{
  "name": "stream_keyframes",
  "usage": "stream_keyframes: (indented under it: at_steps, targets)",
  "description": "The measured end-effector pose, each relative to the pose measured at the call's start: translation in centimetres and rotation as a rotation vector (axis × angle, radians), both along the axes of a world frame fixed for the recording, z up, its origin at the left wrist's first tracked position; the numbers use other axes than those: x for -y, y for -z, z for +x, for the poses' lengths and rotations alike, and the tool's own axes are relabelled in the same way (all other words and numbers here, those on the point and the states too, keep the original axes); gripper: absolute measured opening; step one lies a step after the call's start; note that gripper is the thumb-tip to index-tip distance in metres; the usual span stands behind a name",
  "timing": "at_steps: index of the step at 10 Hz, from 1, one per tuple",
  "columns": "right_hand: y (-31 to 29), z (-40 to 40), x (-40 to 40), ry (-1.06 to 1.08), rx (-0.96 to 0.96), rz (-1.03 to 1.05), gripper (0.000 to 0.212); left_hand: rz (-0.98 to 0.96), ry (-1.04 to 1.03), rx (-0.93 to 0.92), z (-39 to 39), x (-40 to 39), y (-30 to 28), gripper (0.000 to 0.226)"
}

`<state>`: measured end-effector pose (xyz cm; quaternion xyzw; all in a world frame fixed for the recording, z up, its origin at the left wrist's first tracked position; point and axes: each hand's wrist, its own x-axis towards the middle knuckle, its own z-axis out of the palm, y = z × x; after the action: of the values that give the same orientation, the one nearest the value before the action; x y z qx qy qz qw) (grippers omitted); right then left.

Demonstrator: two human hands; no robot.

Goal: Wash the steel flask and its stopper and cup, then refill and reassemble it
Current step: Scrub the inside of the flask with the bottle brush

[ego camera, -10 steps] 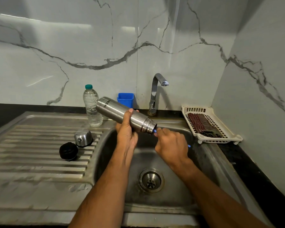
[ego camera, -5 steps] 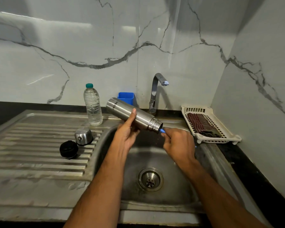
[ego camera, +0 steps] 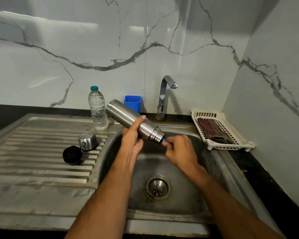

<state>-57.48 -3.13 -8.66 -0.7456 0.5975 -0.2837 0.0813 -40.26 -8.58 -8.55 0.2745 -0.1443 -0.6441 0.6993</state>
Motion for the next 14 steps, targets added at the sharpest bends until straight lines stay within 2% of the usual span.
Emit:
stream_keyframes:
  at_steps: [1, 2, 3, 4, 5, 6, 7, 8, 9, 10, 11, 12, 13, 14]
  targets:
    - [1.3, 0.7, 0.0, 0.071, -0.336, -0.402, 0.015, -0.002, 0.007, -0.073, -0.4, -0.1, 0.0, 0.076]
    - [-0.1, 1.4, 0.6, -0.017, 0.393, 0.193, 0.015, -0.056, -0.024, 0.001, 0.2, 0.3, 0.1, 0.068]
    - [-1.3, 0.8, 0.6, -0.166, 1.108, 0.873, 0.023, -0.121, 0.014, 0.036, 0.5, 0.1, -0.2, 0.074]
    - [-1.0, 0.2, 0.2, -0.089, 0.535, 0.451, 0.017, -0.138, 0.003, 0.029, 0.0, -0.3, -0.5, 0.083]
    - [0.6, 0.0, -0.5, 0.074, -0.305, -0.456, 0.02, -0.137, 0.024, -0.074, -0.6, -0.3, -0.3, 0.082]
    - [0.6, 0.7, -0.2, 0.009, -0.112, -0.359, 0.013, -0.162, 0.028, -0.084, -0.2, -0.1, -0.1, 0.08]
    - [-0.7, 1.1, 0.6, -0.069, 0.546, 0.232, 0.017, -0.155, 0.073, -0.05, 0.6, -0.2, -0.3, 0.079]
    - [-0.7, 0.6, 0.1, -0.036, 0.362, 0.123, 0.017, -0.117, 0.144, -0.005, 1.1, -0.5, -0.2, 0.071]
    - [0.2, -0.7, -0.1, 0.114, -0.301, -0.404, 0.015, -0.074, 0.129, -0.085, 0.8, -0.8, 0.2, 0.069]
    - [0.7, -0.1, 0.4, 0.044, -0.322, -0.431, 0.018, -0.037, 0.078, -0.177, 0.1, -0.7, 0.1, 0.079]
    - [0.3, 1.3, 0.6, -0.03, 0.292, 0.13, 0.018, -0.073, 0.041, -0.02, -0.1, -0.5, -0.3, 0.082]
    - [-0.6, 0.7, 0.7, -0.197, 1.139, 0.868, 0.026, -0.14, 0.085, 0.037, 0.2, -0.2, -0.3, 0.093]
    - [-0.6, -0.2, 0.8, -0.206, 0.875, 0.651, 0.023, -0.15, 0.086, 0.055, -0.2, -0.3, -0.4, 0.083]
    - [1.2, -0.7, 0.9, 0.024, -0.091, -0.233, 0.012, -0.135, 0.071, 0.015, -0.7, -0.2, -0.4, 0.079]
